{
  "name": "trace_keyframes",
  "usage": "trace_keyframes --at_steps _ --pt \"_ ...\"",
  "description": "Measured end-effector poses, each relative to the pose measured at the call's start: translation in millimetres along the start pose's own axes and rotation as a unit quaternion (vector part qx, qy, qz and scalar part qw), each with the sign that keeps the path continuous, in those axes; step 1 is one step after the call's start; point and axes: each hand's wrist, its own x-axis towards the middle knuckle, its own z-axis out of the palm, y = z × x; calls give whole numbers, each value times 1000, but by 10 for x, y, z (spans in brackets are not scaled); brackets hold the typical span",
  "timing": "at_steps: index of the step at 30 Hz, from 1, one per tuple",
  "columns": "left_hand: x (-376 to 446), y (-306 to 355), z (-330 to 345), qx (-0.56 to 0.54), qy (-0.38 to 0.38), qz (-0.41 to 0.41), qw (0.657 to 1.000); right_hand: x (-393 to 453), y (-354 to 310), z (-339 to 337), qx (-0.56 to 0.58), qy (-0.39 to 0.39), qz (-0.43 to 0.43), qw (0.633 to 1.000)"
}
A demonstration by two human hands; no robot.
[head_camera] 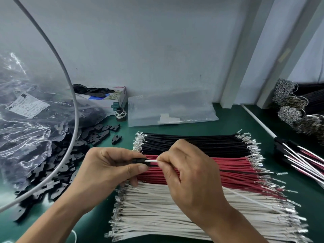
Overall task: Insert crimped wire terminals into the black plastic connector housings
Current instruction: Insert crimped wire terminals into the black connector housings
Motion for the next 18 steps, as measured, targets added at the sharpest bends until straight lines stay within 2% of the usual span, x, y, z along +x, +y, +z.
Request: trace_keyframes --at_steps 4,6,18 --pt "-9 16 -24 9 -18 0 1000 -29 51 40 86 -38 42 995" --pt "-2 16 -8 11 -20 5 1000 -21 77 28 85 -43 55 994" --pt "0 13 -5 -28 0 37 999 21 87 36 82 -32 -11 996"
